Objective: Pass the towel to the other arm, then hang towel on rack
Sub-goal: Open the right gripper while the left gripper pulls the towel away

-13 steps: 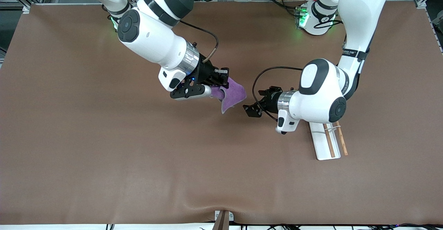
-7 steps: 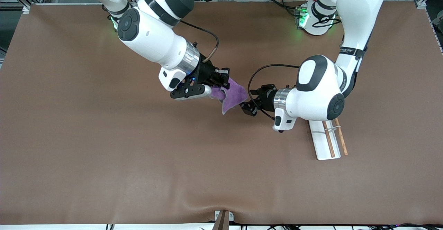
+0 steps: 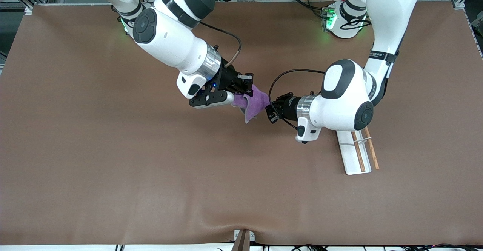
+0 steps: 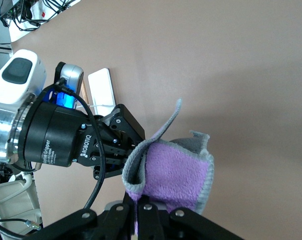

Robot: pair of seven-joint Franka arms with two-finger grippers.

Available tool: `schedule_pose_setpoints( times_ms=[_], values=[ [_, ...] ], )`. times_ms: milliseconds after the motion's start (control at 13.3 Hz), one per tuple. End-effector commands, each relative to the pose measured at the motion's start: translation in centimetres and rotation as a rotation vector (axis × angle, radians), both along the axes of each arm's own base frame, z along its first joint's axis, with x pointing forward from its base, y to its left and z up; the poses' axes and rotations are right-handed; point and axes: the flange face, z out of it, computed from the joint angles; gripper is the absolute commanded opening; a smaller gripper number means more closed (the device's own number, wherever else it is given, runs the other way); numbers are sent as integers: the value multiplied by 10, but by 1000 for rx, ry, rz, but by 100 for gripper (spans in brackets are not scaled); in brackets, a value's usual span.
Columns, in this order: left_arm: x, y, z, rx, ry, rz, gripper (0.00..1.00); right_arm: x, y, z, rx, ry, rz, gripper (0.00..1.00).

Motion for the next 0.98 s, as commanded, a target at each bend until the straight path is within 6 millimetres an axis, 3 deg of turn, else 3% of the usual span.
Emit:
schedule_pose_setpoints(
  times_ms=[0,225,375,451,526,751,901],
  values=[
    [-1,-3,7,-3,18,19,0,1,4,2,18,5,-17,0],
    [10,20,22,6,-24,36,0,1,3,2,17,6,-18,0],
    [23,53,35,43,-74,59,0,2,0,2,15,9,-16,3],
    [26,65,38,62,-94,40,0,5,-5,2,10,12,-19,66],
    [29,78,42,74,-100,30,0,6,-6,-1,2,10,-16,100],
    [43,118,54,148,-152,-14,0,4,-13,-2,-22,42,2,100],
    [48,143,60,173,-205,-65,0,11,-34,-4,-54,89,14,100]
  ],
)
